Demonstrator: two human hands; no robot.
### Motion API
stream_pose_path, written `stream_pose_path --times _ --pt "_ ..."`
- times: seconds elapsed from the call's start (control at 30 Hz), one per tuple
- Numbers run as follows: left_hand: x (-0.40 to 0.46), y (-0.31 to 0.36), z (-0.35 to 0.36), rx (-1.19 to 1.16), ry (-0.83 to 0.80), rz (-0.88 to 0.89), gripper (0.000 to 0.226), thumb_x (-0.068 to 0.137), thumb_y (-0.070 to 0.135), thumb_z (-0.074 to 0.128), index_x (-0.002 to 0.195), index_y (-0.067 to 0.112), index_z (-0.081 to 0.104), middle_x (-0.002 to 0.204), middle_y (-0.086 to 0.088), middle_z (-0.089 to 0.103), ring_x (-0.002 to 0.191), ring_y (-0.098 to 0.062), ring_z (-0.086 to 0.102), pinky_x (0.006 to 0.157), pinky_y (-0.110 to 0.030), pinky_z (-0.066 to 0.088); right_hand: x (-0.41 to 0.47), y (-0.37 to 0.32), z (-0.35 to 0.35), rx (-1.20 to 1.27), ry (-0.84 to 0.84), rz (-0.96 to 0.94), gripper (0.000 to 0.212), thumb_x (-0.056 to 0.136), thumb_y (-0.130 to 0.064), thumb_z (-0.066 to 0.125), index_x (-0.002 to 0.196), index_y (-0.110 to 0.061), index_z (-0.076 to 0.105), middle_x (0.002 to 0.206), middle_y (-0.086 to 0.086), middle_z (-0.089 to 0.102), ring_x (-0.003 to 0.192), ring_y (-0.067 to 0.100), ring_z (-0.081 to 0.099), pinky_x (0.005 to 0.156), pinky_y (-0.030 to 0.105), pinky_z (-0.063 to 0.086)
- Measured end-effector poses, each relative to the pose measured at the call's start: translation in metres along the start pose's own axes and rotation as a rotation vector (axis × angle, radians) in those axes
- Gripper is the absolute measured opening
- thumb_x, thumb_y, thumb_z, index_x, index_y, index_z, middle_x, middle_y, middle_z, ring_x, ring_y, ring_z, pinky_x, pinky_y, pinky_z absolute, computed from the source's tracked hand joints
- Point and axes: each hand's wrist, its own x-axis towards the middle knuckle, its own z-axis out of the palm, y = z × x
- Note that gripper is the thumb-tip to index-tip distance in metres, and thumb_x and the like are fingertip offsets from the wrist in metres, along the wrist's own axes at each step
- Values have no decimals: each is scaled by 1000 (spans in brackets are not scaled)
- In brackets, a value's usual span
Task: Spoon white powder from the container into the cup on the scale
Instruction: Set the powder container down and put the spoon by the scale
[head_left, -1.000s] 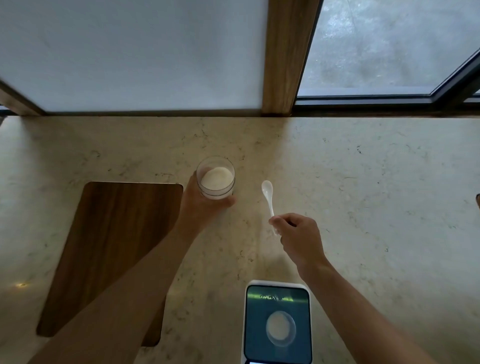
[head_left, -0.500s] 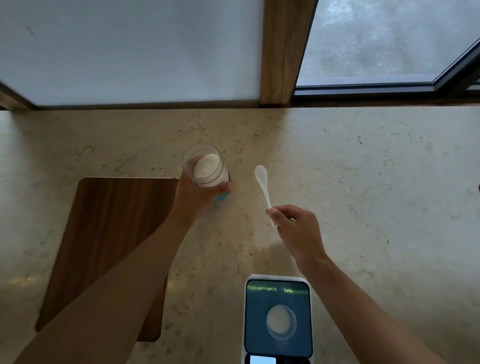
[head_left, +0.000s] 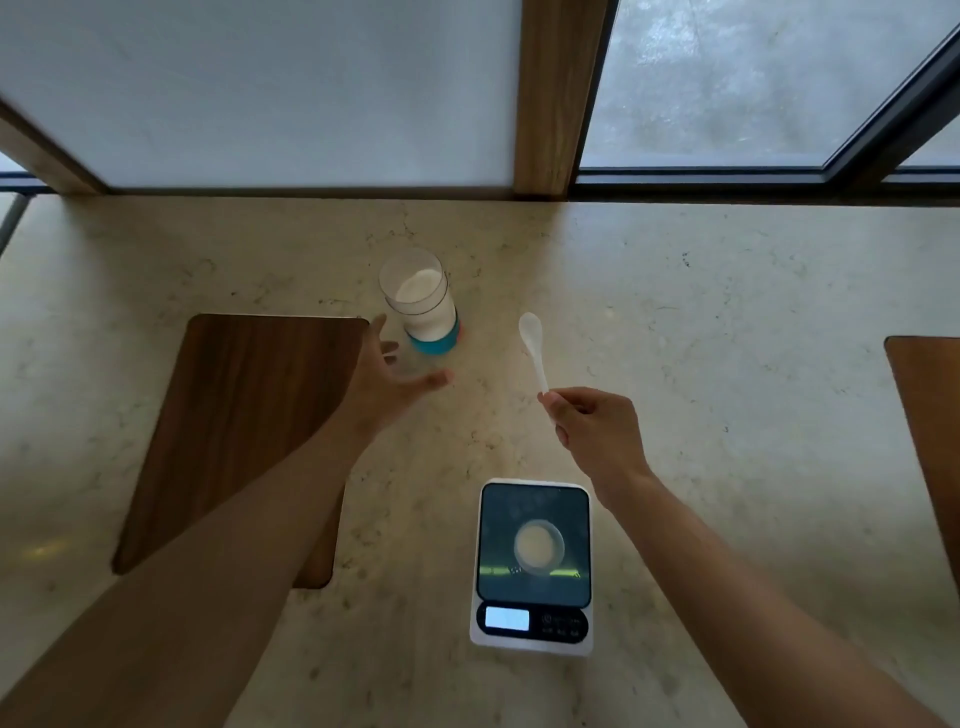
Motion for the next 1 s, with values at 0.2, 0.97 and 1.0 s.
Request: stream_pose_path --times 0.2,0.97,1.0 --pt "-56 -22 5 36 -63 -1 128 65 56 93 164 36 14 161 -5 37 143 -20 39 110 -40 43 -39 26 -25 27 49 75 12 87 -31 74 88 -21 80 54 -9 66 48 5 55 49 22 44" --pt "-199 -94 54 148 -190 48 128 56 70 90 160 43 20 164 -6 38 146 -24 42 112 -45 46 -156 140 -76 -141 138 187 2 84 -21 78 82 -23 79 69 -5 76 65 11 70 75 38 62" --pt "-200 -96 55 147 -197 50 128 56 68 91 160 43 20 164 -6 38 146 -23 42 112 -44 46 -158 141 -77 -145 139 194 6 83 -22 78 78 -25 78 68 -5 76 67 12 71 76 38 62"
